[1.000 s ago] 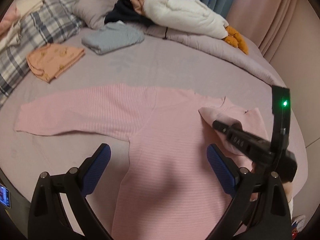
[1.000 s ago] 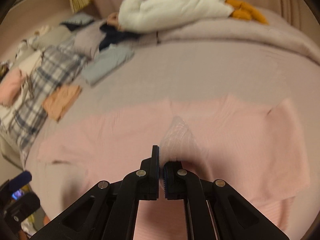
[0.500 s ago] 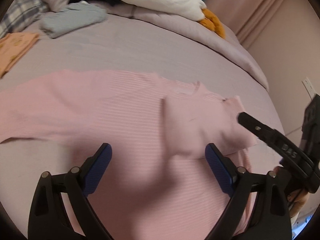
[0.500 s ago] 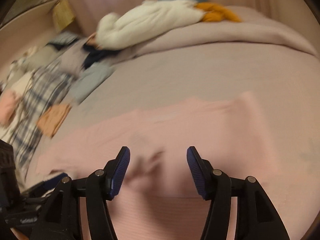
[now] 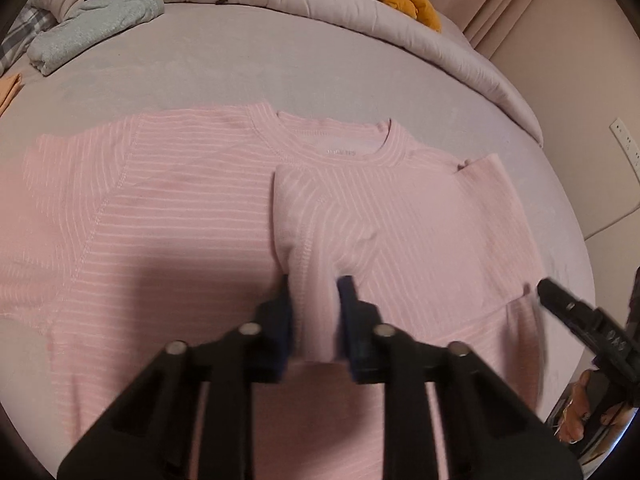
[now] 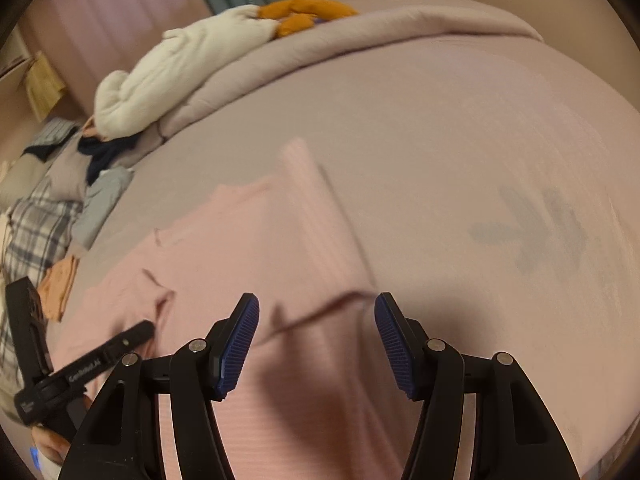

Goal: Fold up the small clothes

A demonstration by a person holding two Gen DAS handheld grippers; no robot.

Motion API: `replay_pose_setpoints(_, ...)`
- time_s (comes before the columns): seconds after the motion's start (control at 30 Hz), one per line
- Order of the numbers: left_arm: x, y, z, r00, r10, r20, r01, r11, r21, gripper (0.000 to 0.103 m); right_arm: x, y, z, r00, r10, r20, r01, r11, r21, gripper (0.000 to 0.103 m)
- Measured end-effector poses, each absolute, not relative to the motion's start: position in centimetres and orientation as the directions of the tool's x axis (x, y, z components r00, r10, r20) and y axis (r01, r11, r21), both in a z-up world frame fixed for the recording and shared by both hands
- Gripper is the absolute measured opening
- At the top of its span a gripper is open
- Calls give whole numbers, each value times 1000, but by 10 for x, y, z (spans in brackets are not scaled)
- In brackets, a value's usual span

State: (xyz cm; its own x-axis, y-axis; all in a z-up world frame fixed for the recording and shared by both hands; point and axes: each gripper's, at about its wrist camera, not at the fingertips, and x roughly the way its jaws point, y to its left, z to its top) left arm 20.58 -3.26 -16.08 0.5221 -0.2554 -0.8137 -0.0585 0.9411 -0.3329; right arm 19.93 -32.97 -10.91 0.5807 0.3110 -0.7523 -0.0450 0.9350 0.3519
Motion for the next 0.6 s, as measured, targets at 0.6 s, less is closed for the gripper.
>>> replay_pose_setpoints(0.6,199,58,-124,609,-173,-774,-208,906,-367,11,211,-339,-124,552,329,-767,-14,923,386,60)
